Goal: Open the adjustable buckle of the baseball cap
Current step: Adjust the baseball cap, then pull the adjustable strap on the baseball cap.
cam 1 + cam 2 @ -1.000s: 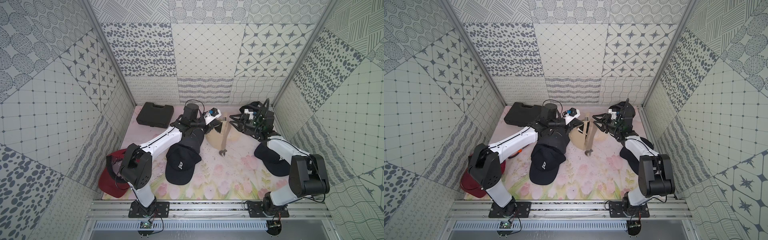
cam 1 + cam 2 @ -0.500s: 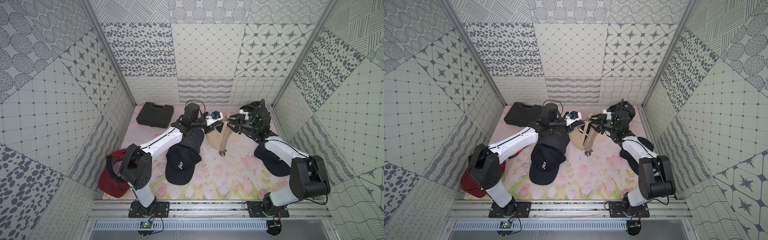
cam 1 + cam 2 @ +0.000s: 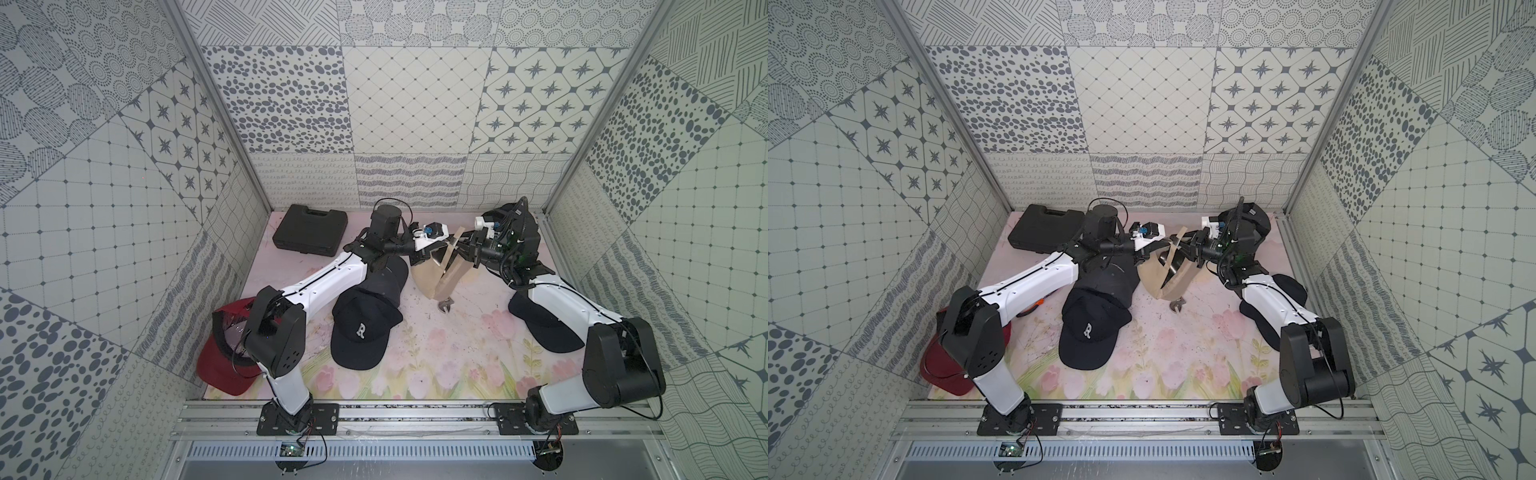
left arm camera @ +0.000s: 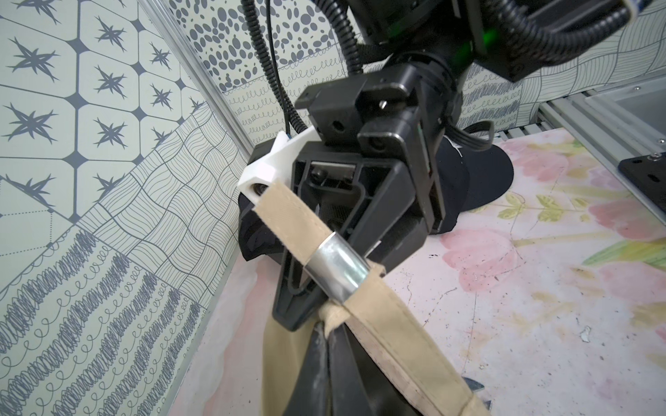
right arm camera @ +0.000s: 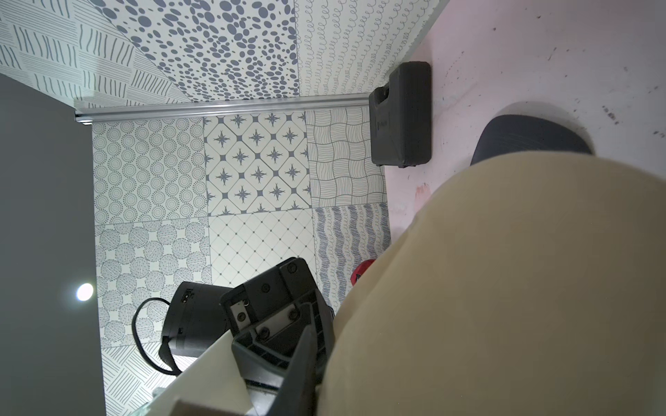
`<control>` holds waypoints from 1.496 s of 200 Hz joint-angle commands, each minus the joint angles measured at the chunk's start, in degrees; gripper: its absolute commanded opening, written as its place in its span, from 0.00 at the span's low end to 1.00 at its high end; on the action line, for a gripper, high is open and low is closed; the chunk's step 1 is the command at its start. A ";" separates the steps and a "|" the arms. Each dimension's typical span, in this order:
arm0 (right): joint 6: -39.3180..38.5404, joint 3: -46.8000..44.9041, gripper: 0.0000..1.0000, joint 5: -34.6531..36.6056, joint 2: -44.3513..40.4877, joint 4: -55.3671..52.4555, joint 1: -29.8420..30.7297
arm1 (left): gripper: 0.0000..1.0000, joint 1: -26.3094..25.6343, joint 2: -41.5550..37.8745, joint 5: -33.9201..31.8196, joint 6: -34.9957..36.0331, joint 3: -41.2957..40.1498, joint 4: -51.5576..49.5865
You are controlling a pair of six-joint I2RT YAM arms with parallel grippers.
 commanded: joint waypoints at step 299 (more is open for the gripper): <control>-18.96 18.45 0.00 -10.59 7.77 2.24 -2.70 | 0.61 2.20 4.71 8.62 -42.91 8.76 1.51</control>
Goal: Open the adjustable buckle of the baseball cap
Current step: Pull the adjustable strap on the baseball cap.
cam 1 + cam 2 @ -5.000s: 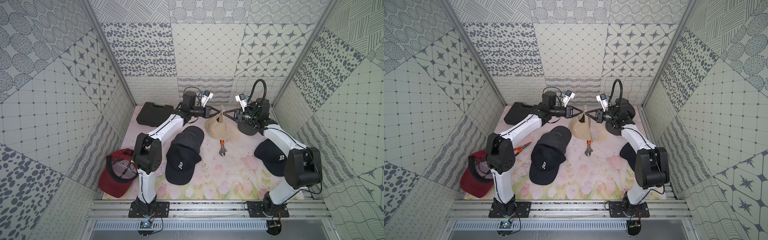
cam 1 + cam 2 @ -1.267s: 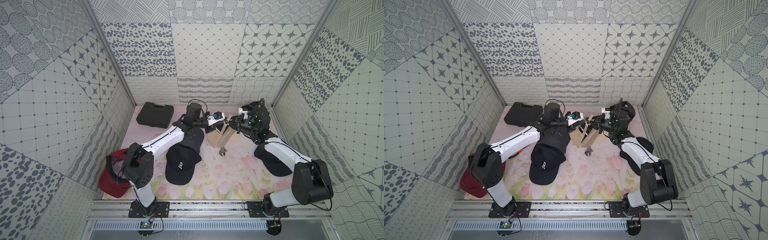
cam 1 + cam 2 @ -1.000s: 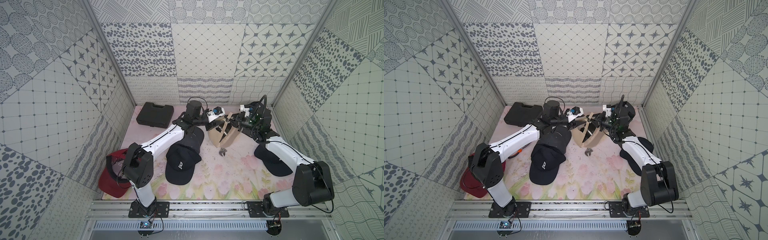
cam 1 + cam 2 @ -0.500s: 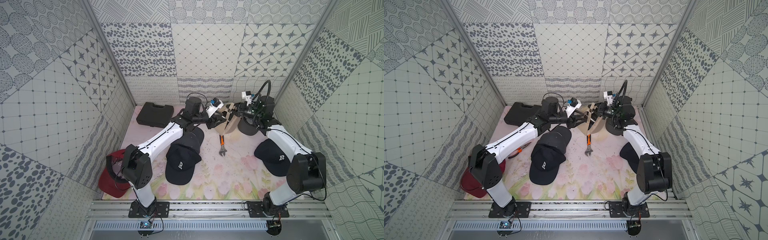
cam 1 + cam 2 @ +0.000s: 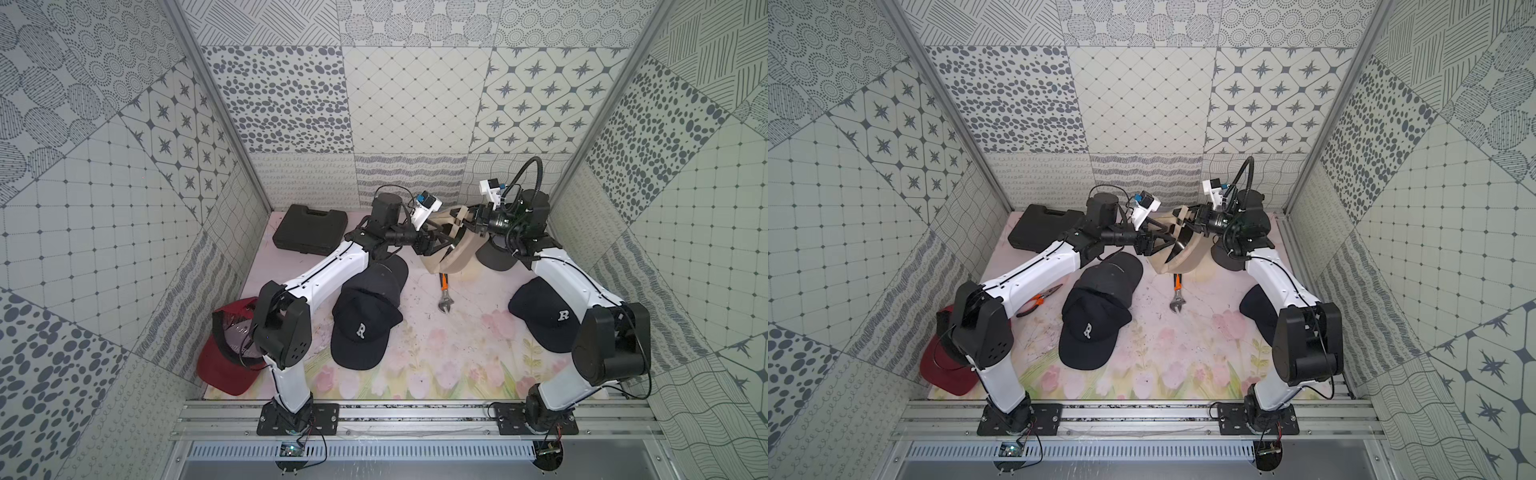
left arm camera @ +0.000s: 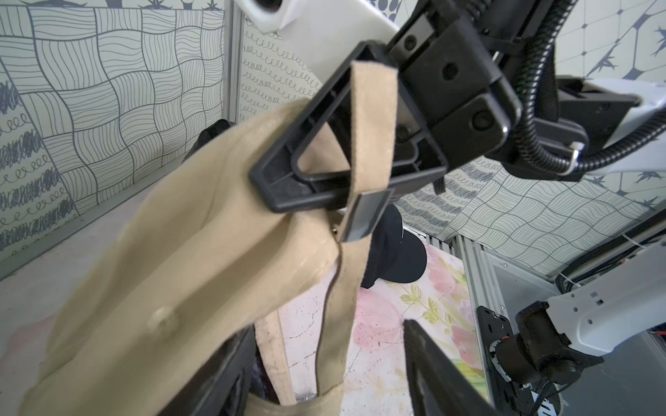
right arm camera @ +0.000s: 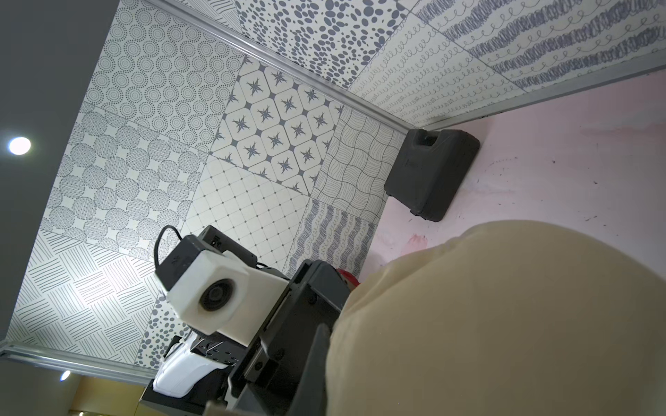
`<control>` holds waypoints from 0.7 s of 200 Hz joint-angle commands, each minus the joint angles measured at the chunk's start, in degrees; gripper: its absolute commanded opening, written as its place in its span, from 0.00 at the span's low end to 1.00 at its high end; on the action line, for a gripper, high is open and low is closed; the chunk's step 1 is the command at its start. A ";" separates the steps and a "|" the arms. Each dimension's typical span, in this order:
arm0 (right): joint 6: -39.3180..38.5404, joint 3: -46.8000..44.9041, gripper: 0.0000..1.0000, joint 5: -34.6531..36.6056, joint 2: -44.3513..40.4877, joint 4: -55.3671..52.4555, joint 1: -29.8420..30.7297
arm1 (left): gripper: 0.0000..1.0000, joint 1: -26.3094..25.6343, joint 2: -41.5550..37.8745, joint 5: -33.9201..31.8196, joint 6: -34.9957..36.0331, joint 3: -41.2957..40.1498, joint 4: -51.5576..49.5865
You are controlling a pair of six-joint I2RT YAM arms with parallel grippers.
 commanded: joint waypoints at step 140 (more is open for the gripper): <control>19.35 -5.11 0.00 3.70 0.15 20.50 2.87 | 0.00 1.69 1.40 4.73 -8.89 -4.45 21.47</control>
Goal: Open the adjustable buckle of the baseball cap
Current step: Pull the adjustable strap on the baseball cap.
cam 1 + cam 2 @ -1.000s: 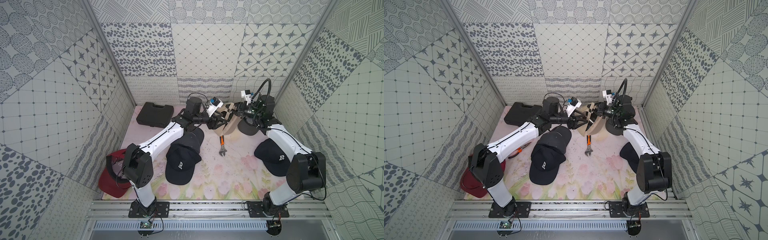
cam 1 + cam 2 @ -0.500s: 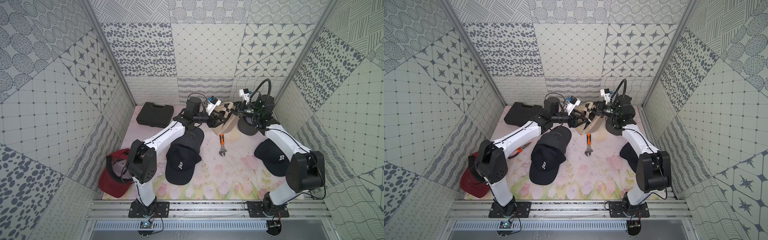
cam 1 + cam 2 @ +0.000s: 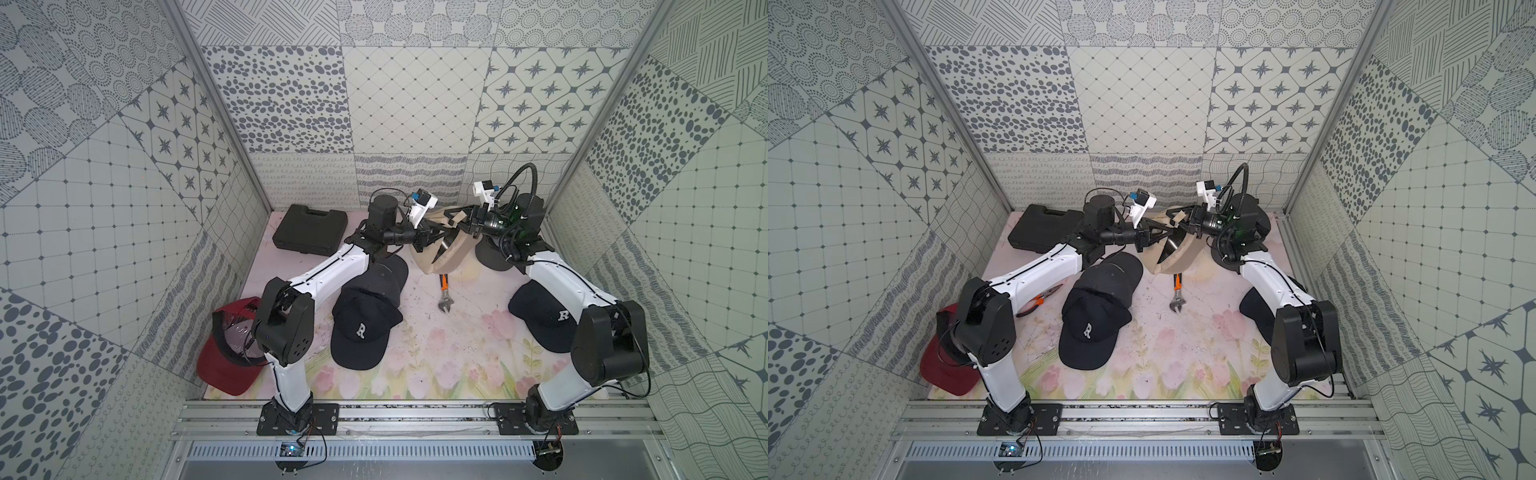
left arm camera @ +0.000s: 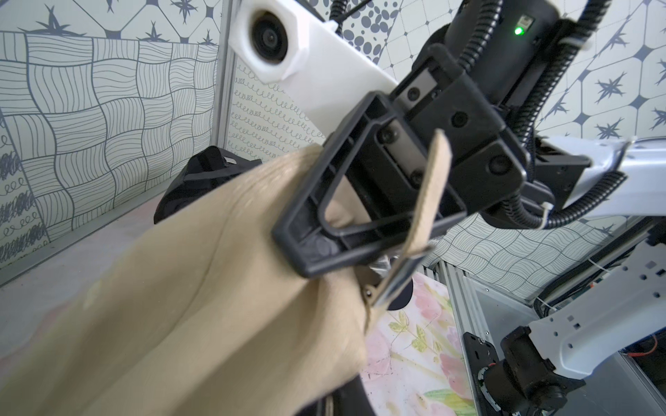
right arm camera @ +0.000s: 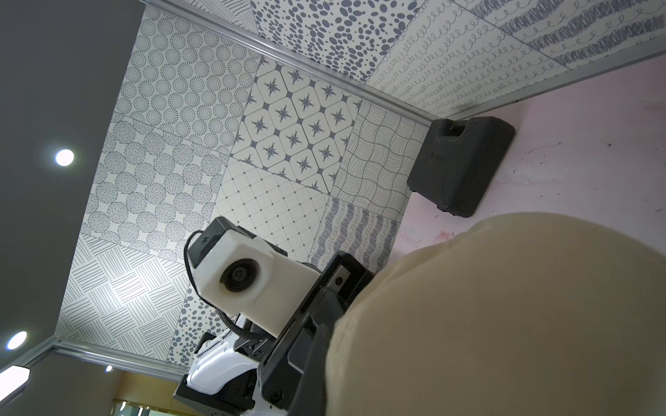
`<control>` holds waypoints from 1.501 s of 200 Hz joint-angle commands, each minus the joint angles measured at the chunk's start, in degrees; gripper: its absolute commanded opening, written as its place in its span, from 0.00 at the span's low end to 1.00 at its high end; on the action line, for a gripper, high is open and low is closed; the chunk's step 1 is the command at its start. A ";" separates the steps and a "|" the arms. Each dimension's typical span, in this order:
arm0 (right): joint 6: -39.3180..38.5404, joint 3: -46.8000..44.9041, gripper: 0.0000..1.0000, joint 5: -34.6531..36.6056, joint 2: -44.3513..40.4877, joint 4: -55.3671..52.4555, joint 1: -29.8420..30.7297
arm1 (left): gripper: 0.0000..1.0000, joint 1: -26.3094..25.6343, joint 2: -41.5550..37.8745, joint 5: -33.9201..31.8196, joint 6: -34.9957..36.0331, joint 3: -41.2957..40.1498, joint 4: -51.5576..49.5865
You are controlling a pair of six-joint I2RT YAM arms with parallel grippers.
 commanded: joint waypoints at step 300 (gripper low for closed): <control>23.59 5.00 0.00 14.91 4.59 18.97 -5.30 | 0.00 0.45 3.66 4.02 -1.83 -1.78 10.09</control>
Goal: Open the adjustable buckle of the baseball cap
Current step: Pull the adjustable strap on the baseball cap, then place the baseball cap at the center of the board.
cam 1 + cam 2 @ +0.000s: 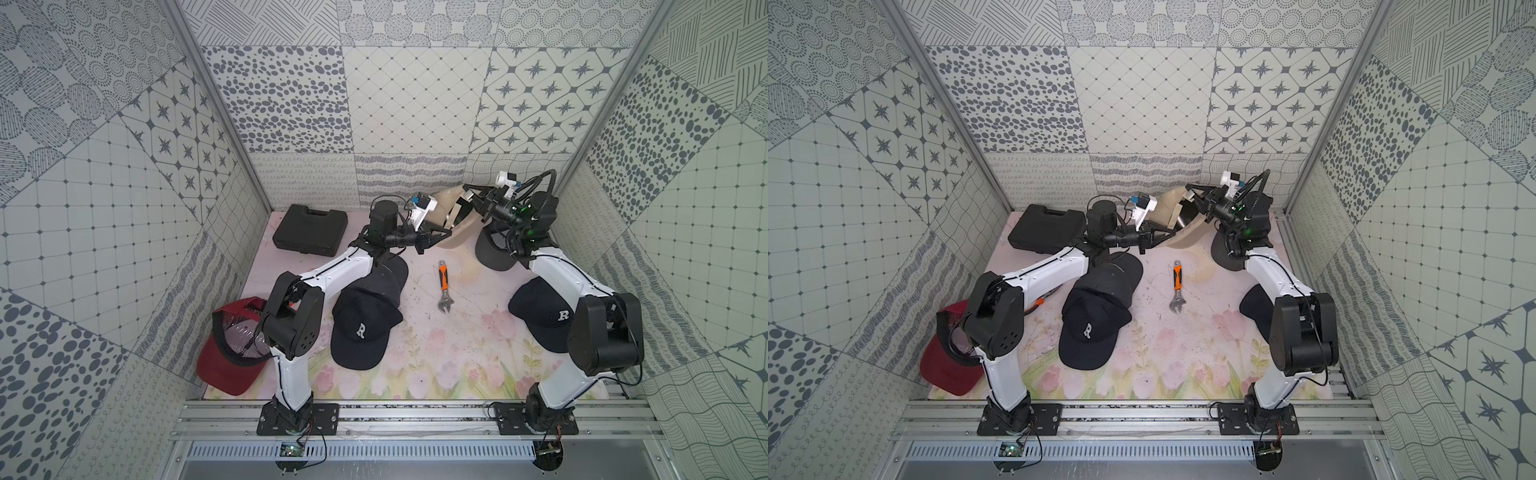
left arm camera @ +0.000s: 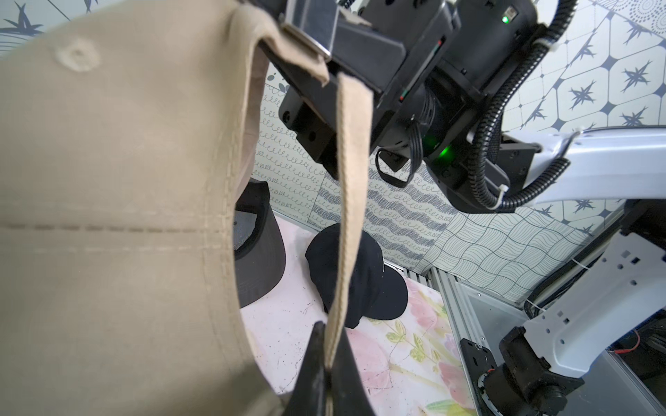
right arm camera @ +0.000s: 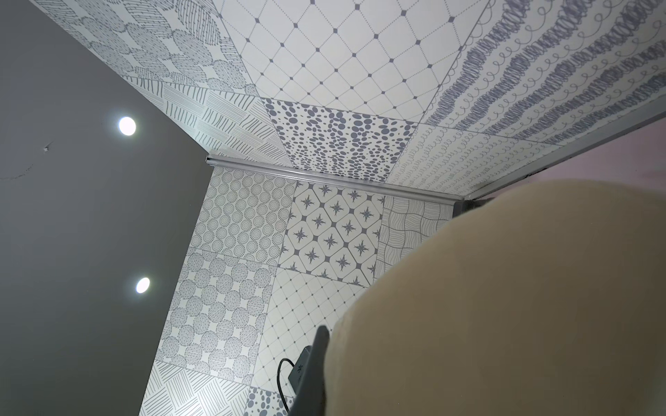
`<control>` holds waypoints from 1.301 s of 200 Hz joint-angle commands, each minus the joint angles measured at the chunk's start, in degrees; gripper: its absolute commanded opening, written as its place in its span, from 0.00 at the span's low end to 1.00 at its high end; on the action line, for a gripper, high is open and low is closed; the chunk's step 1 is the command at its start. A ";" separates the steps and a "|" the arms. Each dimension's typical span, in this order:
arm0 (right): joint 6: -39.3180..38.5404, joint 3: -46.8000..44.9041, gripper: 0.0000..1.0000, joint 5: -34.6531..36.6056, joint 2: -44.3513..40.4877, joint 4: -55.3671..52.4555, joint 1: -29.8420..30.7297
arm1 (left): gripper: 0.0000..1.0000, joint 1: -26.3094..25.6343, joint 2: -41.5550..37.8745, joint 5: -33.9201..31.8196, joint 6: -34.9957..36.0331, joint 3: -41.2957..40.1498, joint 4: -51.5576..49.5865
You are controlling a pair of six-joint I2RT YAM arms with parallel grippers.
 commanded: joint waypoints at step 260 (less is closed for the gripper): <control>-50.63 13.12 0.00 14.27 10.06 -32.46 -2.46 | 0.59 11.36 -11.81 -16.76 -0.30 -10.99 -11.30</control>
